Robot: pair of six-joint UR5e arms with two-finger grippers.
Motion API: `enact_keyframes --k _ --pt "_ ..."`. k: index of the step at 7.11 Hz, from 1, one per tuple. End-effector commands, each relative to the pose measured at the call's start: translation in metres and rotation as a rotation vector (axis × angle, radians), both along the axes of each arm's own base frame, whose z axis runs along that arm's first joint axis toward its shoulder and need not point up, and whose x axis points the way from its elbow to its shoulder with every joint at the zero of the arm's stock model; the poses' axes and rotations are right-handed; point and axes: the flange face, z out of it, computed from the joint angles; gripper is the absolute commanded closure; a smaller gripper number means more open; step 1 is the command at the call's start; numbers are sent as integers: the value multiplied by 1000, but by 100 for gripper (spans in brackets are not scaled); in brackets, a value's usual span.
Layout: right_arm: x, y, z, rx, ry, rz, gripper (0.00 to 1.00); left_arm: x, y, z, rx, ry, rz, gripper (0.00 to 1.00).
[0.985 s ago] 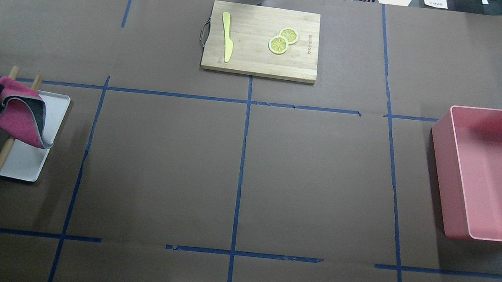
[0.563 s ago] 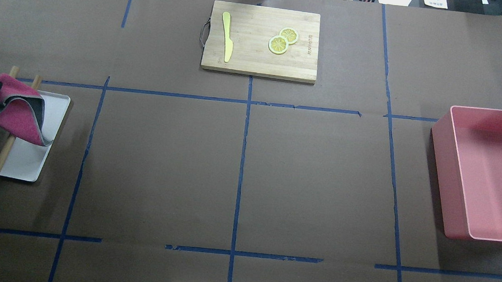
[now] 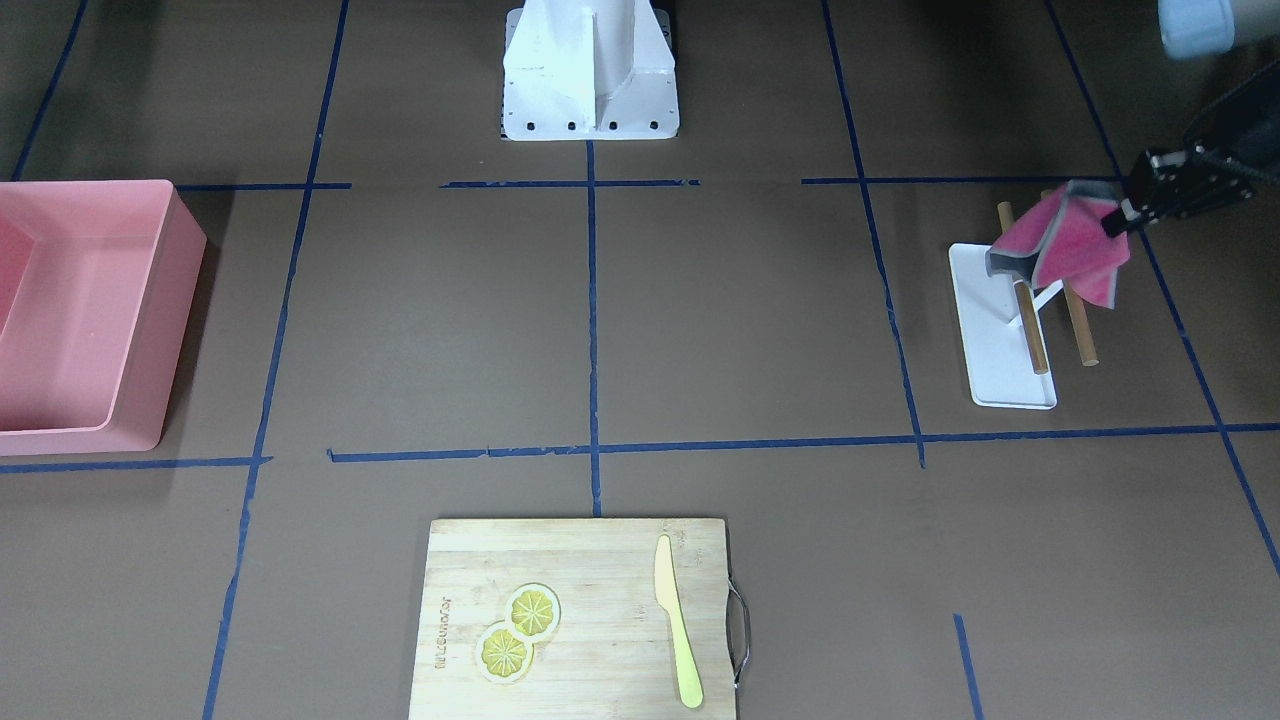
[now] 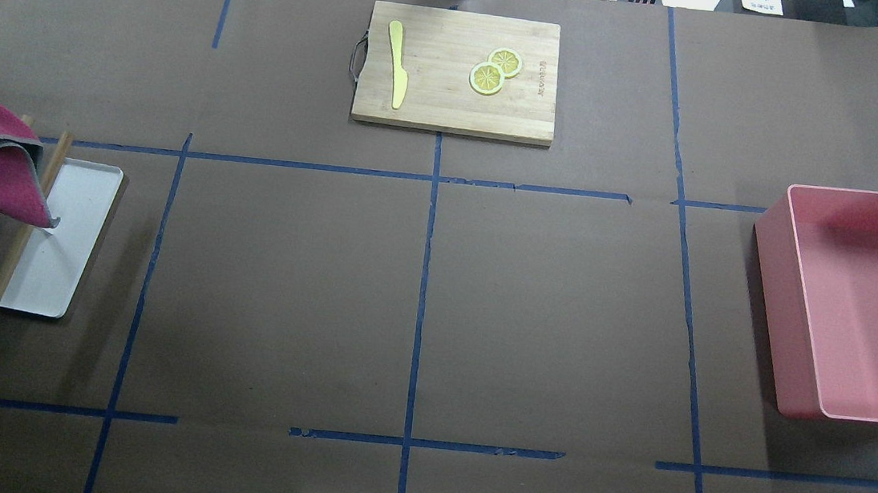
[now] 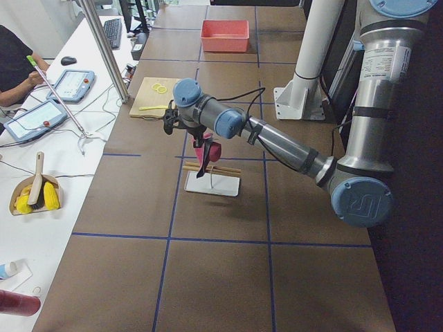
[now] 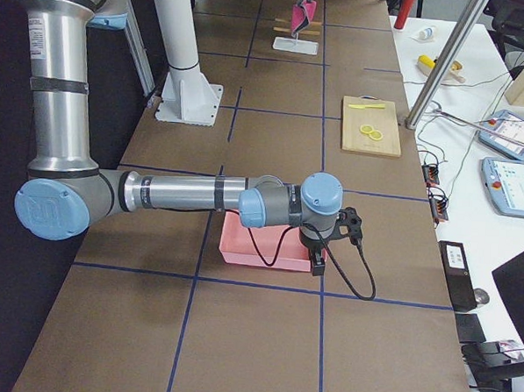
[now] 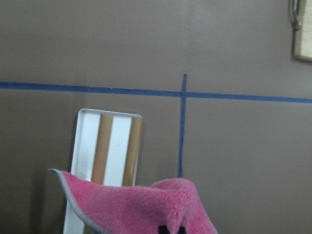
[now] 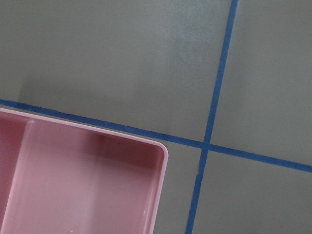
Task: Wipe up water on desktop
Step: 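Lift the pink cloth with the left gripper while the right arm approaches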
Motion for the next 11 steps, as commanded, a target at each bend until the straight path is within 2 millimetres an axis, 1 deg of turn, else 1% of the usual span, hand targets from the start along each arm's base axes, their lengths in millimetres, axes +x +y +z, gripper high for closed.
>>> enact_keyframes --k 1,2,3,4,5,6,7,8,9,10,11 --pt "-26 -32 -50 89 -16 -24 0 1 -21 -73 38 2 -22 100" --pt "-52 -45 -98 125 -47 -17 0 7 -42 -87 7 6 -45 100" --pt "-98 -48 -169 96 -114 30 0 21 -63 -109 -38 23 -69 100" --pt "-149 -35 -243 71 -196 63 0 52 -68 -133 -94 36 -66 100" --pt "-200 -13 -292 80 -268 38 0 75 -71 -148 -107 55 -58 100" --pt "-240 -2 -331 111 -332 28 0 92 -75 -147 -97 85 -60 100" --pt "-277 12 -360 181 -381 16 0 114 -79 -143 -92 117 -54 100" --pt "-331 33 -382 267 -394 -3 0 127 -90 -150 -111 138 -63 100" --pt "-382 58 -393 334 -385 2 0 145 -92 -168 -141 150 -56 100" --pt "-417 84 -400 396 -408 0 0 158 -87 -188 -163 167 -51 100" --pt "-447 109 -406 432 -435 -13 0 171 -80 -199 -197 194 -54 100"
